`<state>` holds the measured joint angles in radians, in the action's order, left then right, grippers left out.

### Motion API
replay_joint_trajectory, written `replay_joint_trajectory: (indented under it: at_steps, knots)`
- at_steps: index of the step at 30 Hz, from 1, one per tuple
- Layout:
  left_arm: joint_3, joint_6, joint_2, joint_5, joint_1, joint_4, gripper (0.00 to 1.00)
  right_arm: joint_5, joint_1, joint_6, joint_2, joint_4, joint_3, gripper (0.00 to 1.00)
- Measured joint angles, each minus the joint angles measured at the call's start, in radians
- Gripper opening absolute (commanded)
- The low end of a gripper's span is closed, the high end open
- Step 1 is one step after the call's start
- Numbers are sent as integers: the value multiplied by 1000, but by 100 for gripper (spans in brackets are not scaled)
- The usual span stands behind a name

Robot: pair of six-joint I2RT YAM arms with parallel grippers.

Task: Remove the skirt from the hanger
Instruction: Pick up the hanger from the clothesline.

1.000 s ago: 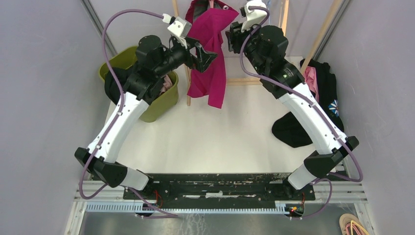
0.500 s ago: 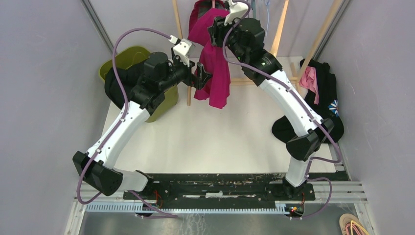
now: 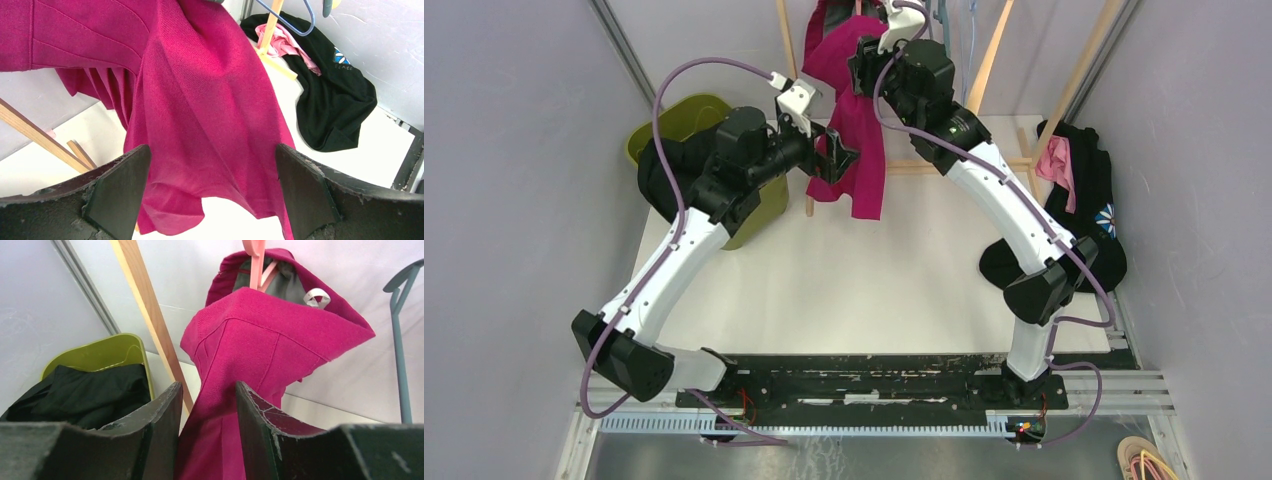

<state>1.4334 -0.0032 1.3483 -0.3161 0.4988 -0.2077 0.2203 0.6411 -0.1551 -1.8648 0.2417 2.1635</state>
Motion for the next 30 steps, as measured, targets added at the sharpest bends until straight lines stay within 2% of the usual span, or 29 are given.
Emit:
replay_joint_trajectory:
  at_steps: [9, 15, 18, 21, 23, 30]
  knots:
    - [-10, 2, -82, 29, 0, -51, 100, 74, -43, -6, -22, -15, -61, 47]
    - [-10, 7, -129, 67, 0, -81, 100, 80, -71, -12, -82, -11, -26, 45]
    - [-10, 11, -132, 85, 0, -98, 100, 79, -72, -13, -111, -7, 11, 35]
    - [-22, 12, -132, 101, 0, -102, 100, 77, -76, -8, -124, -8, 33, 11]
    - [-30, 12, -132, 106, 0, -103, 100, 77, -78, -4, -125, -8, 37, 1]
    - [-55, 12, -132, 106, 0, -105, 100, 73, -84, 40, -96, -24, -5, 1]
